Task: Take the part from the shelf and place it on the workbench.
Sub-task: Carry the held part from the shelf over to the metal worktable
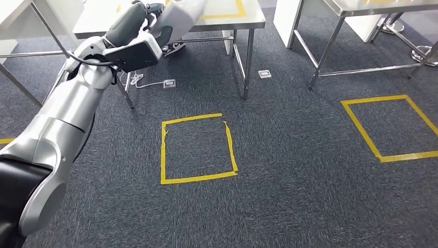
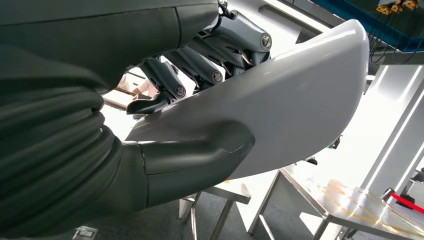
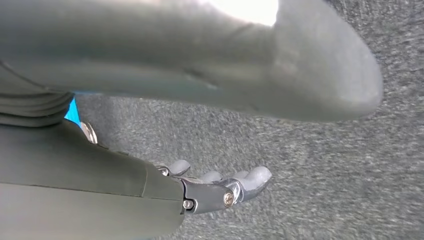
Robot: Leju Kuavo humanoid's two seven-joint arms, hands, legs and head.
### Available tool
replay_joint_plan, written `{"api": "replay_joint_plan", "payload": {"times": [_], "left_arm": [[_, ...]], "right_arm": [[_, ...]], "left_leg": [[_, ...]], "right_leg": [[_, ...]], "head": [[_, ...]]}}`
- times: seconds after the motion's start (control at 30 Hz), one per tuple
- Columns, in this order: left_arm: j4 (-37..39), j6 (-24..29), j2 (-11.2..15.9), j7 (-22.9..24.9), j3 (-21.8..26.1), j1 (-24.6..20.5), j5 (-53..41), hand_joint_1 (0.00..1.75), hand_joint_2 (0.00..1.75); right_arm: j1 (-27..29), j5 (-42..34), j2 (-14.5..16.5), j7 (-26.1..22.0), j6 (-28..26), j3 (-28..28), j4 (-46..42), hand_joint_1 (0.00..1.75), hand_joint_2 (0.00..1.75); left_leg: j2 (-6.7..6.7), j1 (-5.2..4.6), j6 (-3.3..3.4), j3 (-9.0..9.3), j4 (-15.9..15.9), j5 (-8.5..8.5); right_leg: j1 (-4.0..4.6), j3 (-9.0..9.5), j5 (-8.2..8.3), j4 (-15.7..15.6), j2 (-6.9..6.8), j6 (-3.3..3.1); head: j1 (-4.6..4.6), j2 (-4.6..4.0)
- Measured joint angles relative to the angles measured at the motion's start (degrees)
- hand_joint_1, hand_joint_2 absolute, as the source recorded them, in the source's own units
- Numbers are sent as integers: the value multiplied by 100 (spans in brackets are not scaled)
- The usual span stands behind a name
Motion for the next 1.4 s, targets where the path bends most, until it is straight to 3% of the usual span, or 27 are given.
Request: {"api": "replay_joint_plan", "payload": {"times": [0.1, 0.13, 0.17, 0.27, 0.3, 0.33, 0.43, 0.5, 0.6, 0.67, 0.7, 0.8, 0.83, 0.87, 0.93, 0.97, 1.03, 1.1, 1.17, 1.2, 1.23, 1.33, 1.37, 1.4], "left_arm": [[14, -2, 11, -1, -1, 31, 2, 175, 175], [21, -5, 15, 0, -1, 55, 2, 175, 175], [26, -12, 17, 1, -2, 73, 1, 175, 175], [32, -49, 16, 1, -2, 66, -1, 175, 175], [34, -62, 14, -4, -3, 54, -5, 175, 175], [34, -74, 8, -8, -4, 48, -12, 175, 175], [25, -92, -33, -12, -9, 38, -28, 175, 175], [19, -92, -70, -20, -9, 14, -25, 175, 175], [29, -105, -146, -30, -10, 30, -22, 175, 175], [47, -113, -189, -31, -11, 79, -23, 175, 175], [57, -115, -210, -31, -11, 94, -24, 175, 175], [90, -112, -277, -33, -16, 108, -28, 175, 175], [100, -108, -301, -33, -21, 114, -34, 175, 175], [108, -98, -318, -31, -26, 120, -40, 175, 175], [107, -69, -341, -28, -31, 114, -49, 175, 175], [107, -50, -344, -27, -31, 106, -50, 175, 175], [111, -23, -350, -20, -31, 105, -62, 175, 175], [126, -14, -350, -3, -31, 152, -94, 175, 175], [143, -13, -343, 25, -32, 215, -142, 175, 175], [151, -13, -336, 37, -32, 235, -157, 175, 175], [159, -13, -326, 42, -33, 247, -167, 175, 175], [198, -7, -287, 43, -40, 290, -182, 175, 175], [206, -3, -283, 48, -45, 307, -200, 175, 175], [208, 2, -281, 53, -50, 309, -221, 175, 175]], "right_arm": [[-9, -1, 0, -1, -5, 0, 0, 0, 0], [-1, -1, 0, 0, -7, 0, 0, 0, 0], [9, -2, 1, 0, -7, 0, 0, 0, 0], [21, -18, 7, -13, -9, 0, 0, 0, 0], [19, -28, 9, -18, -12, 0, 0, 0, 0], [20, -39, 10, -21, -13, 0, 0, 0, 0], [42, -66, 9, -30, -13, 0, 0, 0, 0], [49, -76, 11, -43, -9, 0, 0, 0, 0], [60, -87, 8, -51, -12, -1, 0, 0, 0], [98, -98, 7, -50, -15, -2, 0, 0, 0], [115, -105, 7, -49, -19, -5, 0, 0, 0], [145, -122, 3, -30, -32, -21, 0, 0, 0], [151, -127, 2, -19, -38, -26, 0, 0, 0], [157, -132, 3, -12, -43, -30, 0, 0, 0], [155, -145, 3, -5, -55, -33, 0, 0, 0], [154, -151, 3, -4, -61, -36, 0, 0, 0], [150, -162, 1, 1, -77, -49, 0, 0, 0], [151, -166, 0, 2, -86, -68, 0, 0, 0], [164, -166, 0, -2, -88, -83, 0, 0, 0], [173, -166, 1, -4, -89, -87, 0, 0, 0], [181, -166, 1, -7, -89, -91, 0, 0, 0], [195, -164, 14, -9, -87, -105, 1, 0, 0], [193, -162, 18, -11, -86, -111, 1, 0, 0], [187, -160, 19, -14, -86, -116, 0, 0, 0]], "left_leg": [[-1, 17, -54, -673, 980, -358], [0, 20, -58, -824, 1113, -387], [0, 22, -56, -879, 1048, -294], [-3, 15, -16, -594, -41, 513], [-3, 6, 11, -493, -343, 660], [-6, -4, 43, -431, -518, 733], [-13, -7, 158, -309, -583, 670], [-20, 11, 223, -195, -597, 605], [-31, 14, 263, -29, -604, 439], [-36, 14, 255, 134, -603, 298], [-37, 14, 244, 232, -603, 221], [-36, -2, 185, 524, -598, -29], [-38, -11, 154, 585, -615, -109], [-41, -21, 116, 648, -610, -152], [-38, -21, 41, 673, -515, -147], [-34, -19, 6, 611, -326, -90], [-28, -8, -45, 237, 244, -79], [-29, -5, -63, -252, 802, -327], [-28, -5, -61, -605, 935, -629], [-28, -6, -53, -682, 790, -632], [-28, -11, -35, -708, 525, -458], [-32, -54, 57, -674, -386, 732], [-40, -64, 88, -642, -517, 949], [-47, -69, 116, -598, -541, 944]], "right_leg": [[-3, 114, -117, -1, 21, -35], [-3, 168, -165, 0, 33, -33], [-3, 233, -219, 3, 48, -25], [4, 441, -401, 23, 79, 26], [9, 482, -455, 28, 85, 54], [14, 509, -505, 26, 86, 89], [15, 567, -555, 90, 80, 183], [3, 383, -557, 471, 56, 232], [-15, -368, -833, 1483, 35, 307], [-20, -679, -956, 1611, 32, 323], [-22, -698, -844, 1400, 28, 318], [-3, -525, 66, 336, -7, 244], [12, -469, 266, 144, -15, 209], [19, -429, 328, 72, -17, 171], [14, -312, 226, 70, 2, 88], [3, -242, 173, 58, 12, 42], [-5, -78, 47, 50, 25, -31], [-3, 92, -108, 50, 36, -64], [-2, 303, -285, 50, 68, -68], [-1, 422, -380, 50, 86, -66], [3, 547, -478, 50, 100, -60], [28, 831, -774, 56, 137, -2], [38, 908, -846, 77, 147, 32], [50, 969, -873, 110, 154, 66]], "head": [[-31, 0], [-35, 0], [-39, 0], [-54, 0], [-56, 0], [-54, 0], [-40, 0], [-22, 0], [14, 0], [23, 0], [27, 0], [40, 0], [40, 0], [39, 0], [24, 0], [11, 0], [-22, 0], [-43, 0], [-54, 0], [-59, 0], [-65, 0], [-80, 0], [-78, 0], [-78, 0]]}}
